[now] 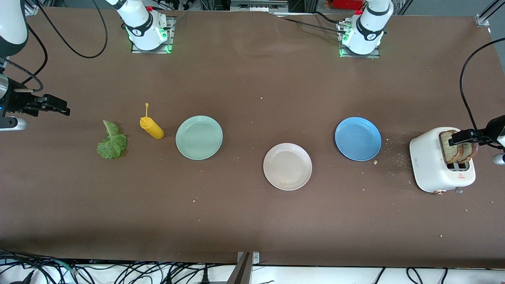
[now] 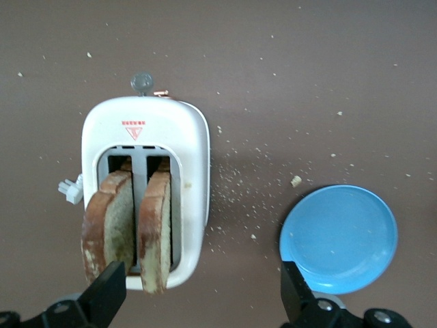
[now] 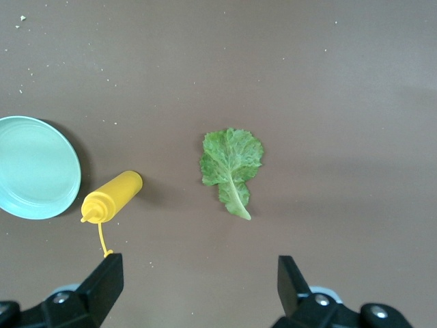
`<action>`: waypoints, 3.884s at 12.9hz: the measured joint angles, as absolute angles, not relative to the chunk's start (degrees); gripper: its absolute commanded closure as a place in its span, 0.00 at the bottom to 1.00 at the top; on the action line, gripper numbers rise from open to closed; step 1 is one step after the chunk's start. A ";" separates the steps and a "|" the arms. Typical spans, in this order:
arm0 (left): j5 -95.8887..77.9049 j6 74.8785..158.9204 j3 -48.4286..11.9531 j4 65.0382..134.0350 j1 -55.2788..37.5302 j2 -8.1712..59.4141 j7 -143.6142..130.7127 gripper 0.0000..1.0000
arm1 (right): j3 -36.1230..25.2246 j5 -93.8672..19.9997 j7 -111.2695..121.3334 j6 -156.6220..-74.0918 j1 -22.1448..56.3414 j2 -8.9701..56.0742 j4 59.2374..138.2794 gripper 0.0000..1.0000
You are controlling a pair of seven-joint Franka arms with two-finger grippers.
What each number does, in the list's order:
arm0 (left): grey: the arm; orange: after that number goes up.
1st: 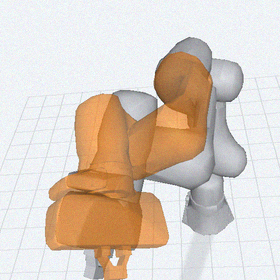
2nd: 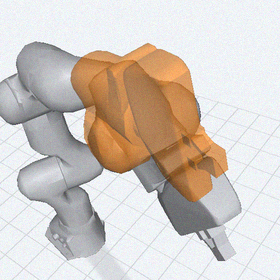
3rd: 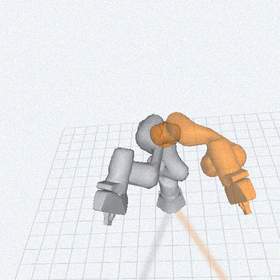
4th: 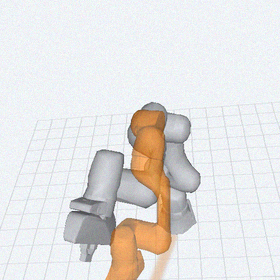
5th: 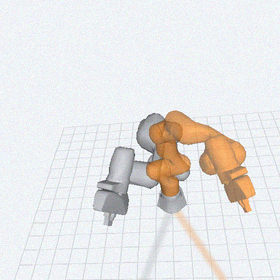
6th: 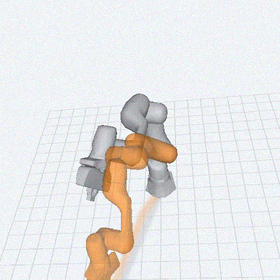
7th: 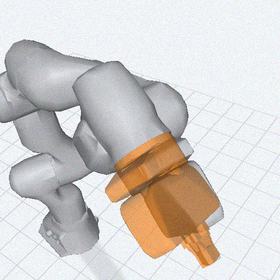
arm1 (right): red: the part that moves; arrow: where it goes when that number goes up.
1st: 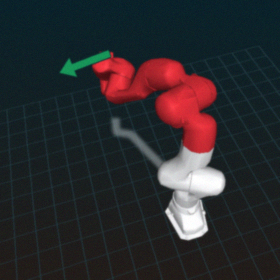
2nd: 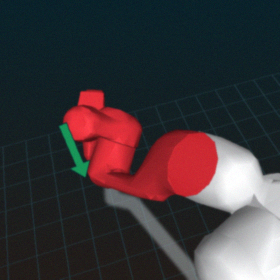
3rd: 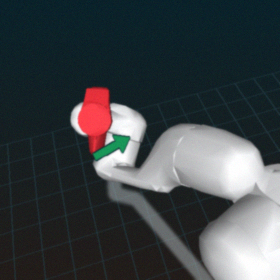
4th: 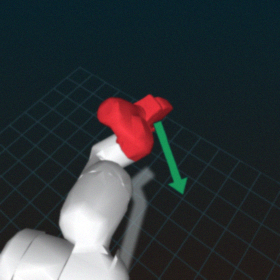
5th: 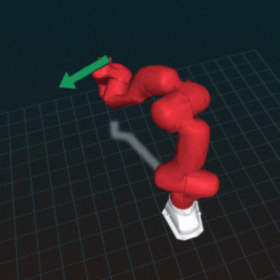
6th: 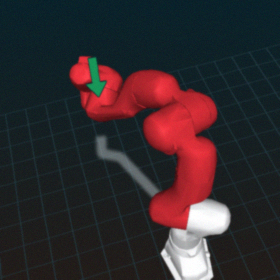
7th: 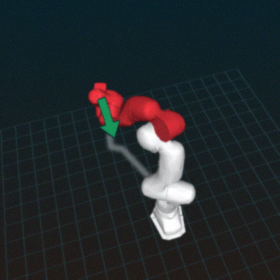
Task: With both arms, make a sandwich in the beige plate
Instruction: 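Move the left gripper over the toaster and grasp a bread slice, then lift the bread slice out with the left gripper toward the beige plate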
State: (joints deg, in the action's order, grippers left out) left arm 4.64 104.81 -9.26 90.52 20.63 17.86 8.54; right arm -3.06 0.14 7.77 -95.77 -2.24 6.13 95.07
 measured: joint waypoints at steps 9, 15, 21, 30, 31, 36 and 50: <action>8.01 119.36 -9.46 104.95 22.77 14.09 9.36 0.00 | -3.06 0.14 7.60 -95.05 -2.24 6.13 95.02 0.00; 8.02 128.23 -9.71 111.82 23.84 12.89 9.38 0.39 | -3.06 0.14 7.58 -94.98 -2.24 6.13 95.01 0.00; 8.02 128.29 -9.71 113.17 25.41 12.61 9.38 1.00 | -3.06 0.14 7.56 -94.95 -2.24 6.13 95.01 0.00; 8.02 128.42 -9.83 112.92 25.45 11.18 9.38 1.00 | -3.06 0.14 7.55 -94.93 -2.24 6.13 95.01 0.00; 8.02 128.43 -9.97 112.79 25.44 10.39 9.38 1.00 | -3.06 0.14 7.55 -94.93 -2.24 6.13 95.01 0.00; 8.02 117.09 -12.92 105.38 25.36 6.97 9.35 1.00 | -3.06 0.14 7.53 -94.92 -2.24 6.13 95.01 0.00; -7.79 106.61 -23.40 96.02 15.90 9.18 -13.90 1.00 | -3.06 0.14 7.51 -94.88 -2.24 6.15 94.96 0.00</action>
State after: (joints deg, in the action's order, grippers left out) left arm -7.79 106.61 -23.40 96.02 15.90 9.18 -13.90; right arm -3.06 0.14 7.51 -94.88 -2.24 6.15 94.96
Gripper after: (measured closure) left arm 0.921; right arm 0.000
